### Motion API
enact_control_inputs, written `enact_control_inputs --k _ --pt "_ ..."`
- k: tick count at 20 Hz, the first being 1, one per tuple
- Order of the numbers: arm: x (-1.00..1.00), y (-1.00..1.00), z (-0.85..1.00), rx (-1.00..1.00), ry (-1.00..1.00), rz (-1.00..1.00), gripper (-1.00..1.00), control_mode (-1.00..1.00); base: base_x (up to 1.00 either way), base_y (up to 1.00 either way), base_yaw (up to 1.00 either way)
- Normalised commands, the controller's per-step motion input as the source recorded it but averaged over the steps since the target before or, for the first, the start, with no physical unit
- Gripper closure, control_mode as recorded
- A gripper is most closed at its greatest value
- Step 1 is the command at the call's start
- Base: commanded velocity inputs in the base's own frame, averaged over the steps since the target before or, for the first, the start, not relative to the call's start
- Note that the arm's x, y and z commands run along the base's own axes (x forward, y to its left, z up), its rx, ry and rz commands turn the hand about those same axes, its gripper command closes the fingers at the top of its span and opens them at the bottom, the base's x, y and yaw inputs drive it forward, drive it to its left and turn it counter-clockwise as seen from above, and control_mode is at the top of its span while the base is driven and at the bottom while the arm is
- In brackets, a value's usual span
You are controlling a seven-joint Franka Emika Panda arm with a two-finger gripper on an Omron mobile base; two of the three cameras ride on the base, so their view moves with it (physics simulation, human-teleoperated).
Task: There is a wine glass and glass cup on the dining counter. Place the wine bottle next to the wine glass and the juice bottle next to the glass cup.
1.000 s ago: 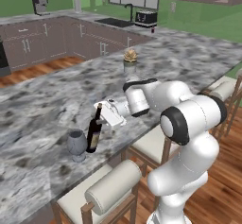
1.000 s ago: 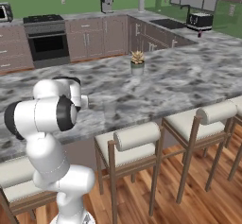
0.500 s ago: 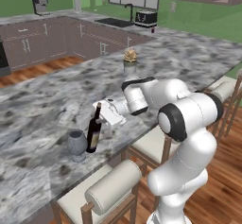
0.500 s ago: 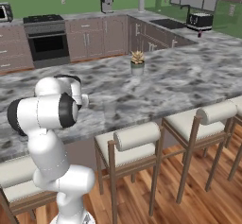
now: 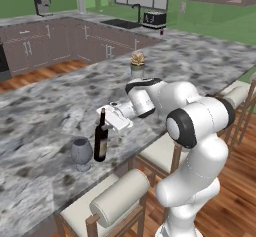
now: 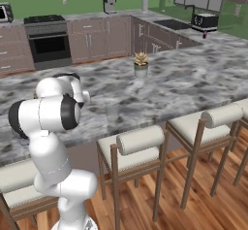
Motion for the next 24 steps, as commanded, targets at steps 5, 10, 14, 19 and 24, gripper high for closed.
enact_control_inputs --k 5,10,14,19,24 --pt "0.00 0.00 -0.01 -0.13 0.00 0.05 1.00 -1.00 0.00 0.00 0.00" --pt "0.00 0.01 -0.18 -0.08 0.00 0.03 1.00 -1.00 0.00 0.00 0.00" --pt "0.01 0.01 -0.19 -0.01 -0.02 0.04 1.00 -1.00 0.00 0.00 0.00" --pt "0.00 0.00 -0.17 0.00 -0.07 0.04 1.00 -1.00 0.00 0.00 0.00" --pt "0.00 0.00 -0.17 0.00 -0.08 0.03 1.00 -1.00 0.00 0.00 0.00"
